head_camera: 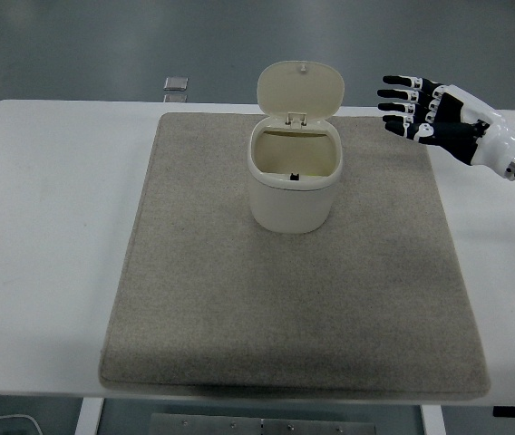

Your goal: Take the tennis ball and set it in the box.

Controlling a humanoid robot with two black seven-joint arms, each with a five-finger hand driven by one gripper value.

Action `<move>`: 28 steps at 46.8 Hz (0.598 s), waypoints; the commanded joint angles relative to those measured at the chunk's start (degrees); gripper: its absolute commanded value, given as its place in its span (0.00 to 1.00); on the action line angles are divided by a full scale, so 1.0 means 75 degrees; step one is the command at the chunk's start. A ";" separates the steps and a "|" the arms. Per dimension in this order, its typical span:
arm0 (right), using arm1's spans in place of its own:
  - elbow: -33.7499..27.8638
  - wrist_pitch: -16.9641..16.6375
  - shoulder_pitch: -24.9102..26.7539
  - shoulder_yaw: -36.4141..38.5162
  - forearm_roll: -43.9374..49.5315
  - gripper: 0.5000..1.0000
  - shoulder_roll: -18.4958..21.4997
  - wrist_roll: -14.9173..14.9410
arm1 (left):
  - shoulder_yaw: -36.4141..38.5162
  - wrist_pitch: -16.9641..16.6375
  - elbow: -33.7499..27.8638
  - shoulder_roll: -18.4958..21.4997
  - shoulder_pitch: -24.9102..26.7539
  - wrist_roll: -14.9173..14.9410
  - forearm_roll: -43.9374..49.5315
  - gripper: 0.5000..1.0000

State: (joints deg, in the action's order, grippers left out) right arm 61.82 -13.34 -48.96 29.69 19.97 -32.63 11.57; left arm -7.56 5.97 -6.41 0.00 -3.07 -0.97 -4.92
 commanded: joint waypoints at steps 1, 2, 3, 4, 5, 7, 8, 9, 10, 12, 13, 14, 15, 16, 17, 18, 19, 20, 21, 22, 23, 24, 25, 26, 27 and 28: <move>-0.0074 0.0465 0.0059 0.0002 -0.0634 0.72 0.0166 -0.0137 | 0.0000 0.0000 -0.0001 0.0000 -0.0001 0.0000 0.0000 0.98; -0.0109 0.0548 0.0059 -0.0010 -0.0798 0.72 0.0202 -0.0160 | 0.0000 0.0000 -0.0001 0.0000 -0.0001 0.0000 0.0000 0.98; -0.0156 0.0606 0.0059 -0.0010 -0.0962 0.72 0.0248 -0.0195 | 0.0000 0.0000 -0.0001 0.0000 -0.0001 0.0000 0.0000 0.98; -0.0203 0.0642 0.0059 -0.0010 -0.1114 0.72 0.0284 -0.0219 | 0.0000 0.0000 -0.0001 0.0000 -0.0001 0.0000 0.0000 0.98; -0.0250 0.0654 0.0059 -0.0010 -0.1255 0.72 0.0319 -0.0254 | 0.0000 0.0000 -0.0001 0.0000 -0.0001 0.0000 0.0000 0.98; -0.0367 0.0689 0.0070 -0.0010 -0.1525 0.72 0.0377 -0.0312 | 0.0000 0.0000 -0.0001 0.0000 -0.0001 0.0000 0.0000 0.98; -0.0414 0.0701 0.0070 -0.0010 -0.1654 0.72 0.0389 -0.0347 | 0.0000 0.0000 -0.0001 0.0000 -0.0001 0.0000 0.0000 0.98; -0.0461 0.0701 0.0082 -0.0010 -0.1771 0.72 0.0424 -0.0394 | 0.0000 0.0000 -0.0001 0.0000 -0.0001 0.0000 0.0000 0.98; -0.0519 0.0701 0.0094 0.0002 -0.1888 0.72 0.0471 -0.0429 | 0.0000 0.0000 -0.0001 0.0000 -0.0001 0.0000 0.0000 0.98; -0.0625 0.0701 0.0106 0.0002 -0.2111 0.72 0.0541 -0.0535 | 0.0000 0.0000 -0.0001 0.0000 -0.0001 0.0000 0.0000 0.98; -0.0672 0.0701 0.0117 0.0002 -0.2228 0.72 0.0553 -0.0570 | 0.0000 0.0000 -0.0001 0.0000 -0.0001 0.0000 0.0000 0.98; -0.0730 0.0689 0.0117 0.0002 -0.2322 0.72 0.0565 -0.0594 | 0.0000 0.0000 -0.0001 0.0000 -0.0001 0.0000 0.0000 0.98; -0.0789 0.0666 0.0117 0.0002 -0.2427 0.72 0.0600 -0.0617 | 0.0000 0.0000 0.0010 0.0000 -0.0001 0.0000 0.0000 0.98; -0.0836 0.0642 0.0117 0.0002 -0.2510 0.72 0.0624 -0.0629 | 0.0000 0.0000 -0.0001 0.0000 -0.0001 0.0000 0.0000 0.98; -0.0906 0.0631 0.0117 0.0002 -0.2592 0.72 0.0659 -0.0652 | 0.0000 0.0000 0.0010 0.0000 -0.0001 0.0000 0.0000 0.98; -0.0965 0.0607 0.0129 0.0002 -0.2685 0.72 0.0694 -0.0664 | 0.0000 0.0000 0.0011 0.0000 -0.0001 0.0000 0.0000 0.98; -0.1012 0.0595 0.0141 0.0002 -0.2767 0.72 0.0706 -0.0687 | 0.0000 0.0000 -0.0001 0.0000 -0.0001 0.0000 0.0000 0.98; -0.1058 0.0584 0.0152 0.0002 -0.2838 0.72 0.0706 -0.0711 | 0.0000 0.0000 -0.0001 0.0000 -0.0001 0.0000 0.0000 0.98; -0.1094 0.0584 0.0153 0.0002 -0.2897 0.72 0.0706 -0.0723 | 0.0000 0.0000 -0.0001 0.0000 -0.0001 0.0000 0.0000 0.98; -0.1106 0.0572 0.0153 0.0002 -0.2944 0.72 0.0717 -0.0723 | 0.0000 0.0000 -0.0001 0.0000 -0.0001 0.0000 0.0000 0.98; -0.1117 0.0549 0.0153 0.0002 -0.2990 0.72 0.0718 -0.0723 | 0.0000 0.0000 0.0010 0.0000 -0.0001 0.0000 0.0000 0.98; -0.1129 0.0537 0.0153 0.0002 -0.3014 0.72 0.0729 -0.0723 | 0.0000 0.0000 -0.0001 0.0000 -0.0001 0.0000 0.0000 0.98; -0.1129 0.0537 0.0153 0.0002 -0.3014 0.72 0.0752 -0.0723 | 0.0000 0.0000 -0.0001 0.0000 -0.0001 0.0000 0.0000 0.98; -0.1129 0.0537 0.0153 0.0013 -0.3014 0.72 0.0753 -0.0723 | 0.0000 0.0000 -0.0001 0.0000 -0.0001 0.0000 0.0000 0.98; -0.1129 0.0537 0.0153 0.0013 -0.3026 0.72 0.0753 -0.0711 | 0.0000 0.0000 -0.0001 0.0000 -0.0001 0.0000 0.0000 0.98; -0.1129 0.0537 0.0153 0.0025 -0.3014 0.72 0.0753 -0.0699 | 0.0000 0.0000 -0.0001 0.0000 -0.0001 0.0000 0.0000 0.98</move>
State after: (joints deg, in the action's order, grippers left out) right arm 53.37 -9.30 -47.82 29.73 -2.58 -27.04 6.15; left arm -7.56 5.97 -6.39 0.00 -3.10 -0.96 -4.92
